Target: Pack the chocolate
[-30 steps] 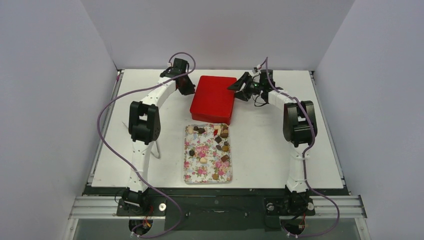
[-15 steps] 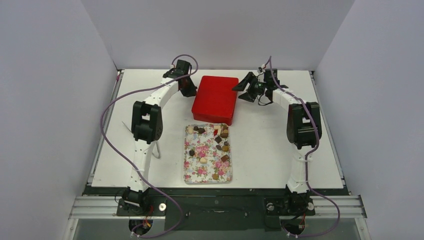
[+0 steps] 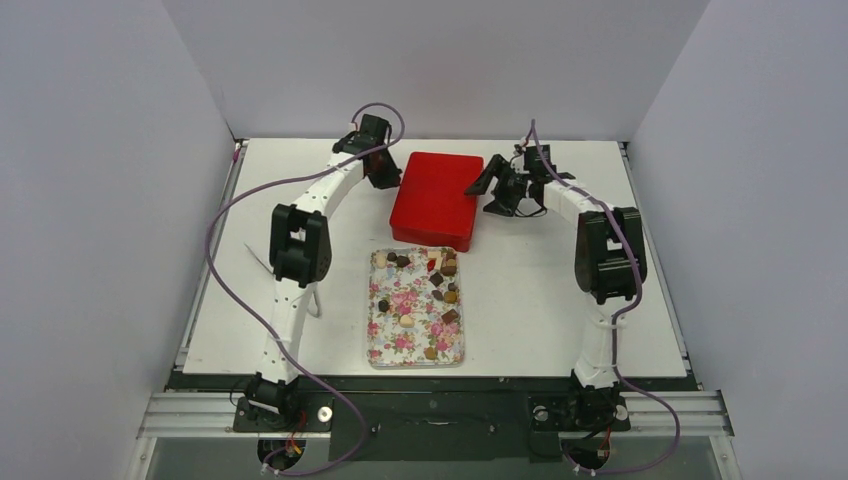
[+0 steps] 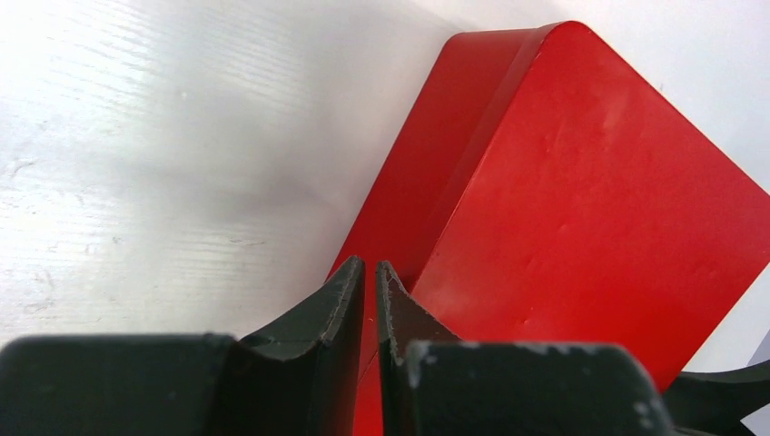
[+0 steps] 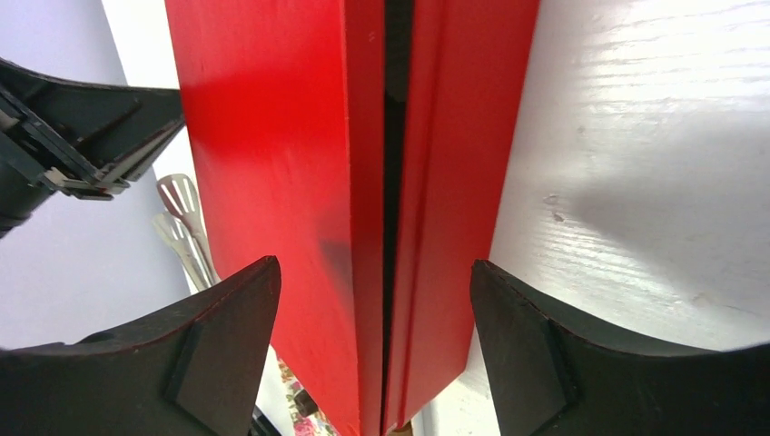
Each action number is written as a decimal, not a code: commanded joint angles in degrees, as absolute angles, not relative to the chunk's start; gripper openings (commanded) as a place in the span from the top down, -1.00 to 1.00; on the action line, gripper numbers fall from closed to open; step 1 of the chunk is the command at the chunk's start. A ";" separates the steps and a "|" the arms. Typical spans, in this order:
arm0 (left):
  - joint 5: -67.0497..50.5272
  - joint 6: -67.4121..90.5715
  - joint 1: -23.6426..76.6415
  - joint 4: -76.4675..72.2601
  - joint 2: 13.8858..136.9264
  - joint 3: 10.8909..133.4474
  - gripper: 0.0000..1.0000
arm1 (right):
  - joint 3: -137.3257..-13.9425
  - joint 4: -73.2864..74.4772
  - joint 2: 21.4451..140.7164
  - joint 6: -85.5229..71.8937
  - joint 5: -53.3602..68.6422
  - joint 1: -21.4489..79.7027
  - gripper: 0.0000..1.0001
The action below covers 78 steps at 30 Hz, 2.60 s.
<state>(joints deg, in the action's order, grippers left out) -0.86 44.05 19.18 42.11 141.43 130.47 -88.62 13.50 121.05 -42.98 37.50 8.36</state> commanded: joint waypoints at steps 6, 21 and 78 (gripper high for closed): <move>-1.35 43.34 20.84 43.17 143.00 134.94 0.84 | -88.90 15.99 119.24 -40.01 31.65 12.07 -0.39; 4.43 40.97 23.39 45.93 141.49 135.05 0.84 | -89.50 16.05 120.03 -41.04 29.24 16.98 -0.09; 3.66 32.54 25.04 40.25 126.92 111.60 0.61 | -70.76 18.91 109.09 -40.49 17.55 19.66 0.00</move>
<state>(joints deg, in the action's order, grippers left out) 5.34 32.34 24.58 43.46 127.31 114.91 -75.20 16.78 110.50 -42.70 21.96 17.91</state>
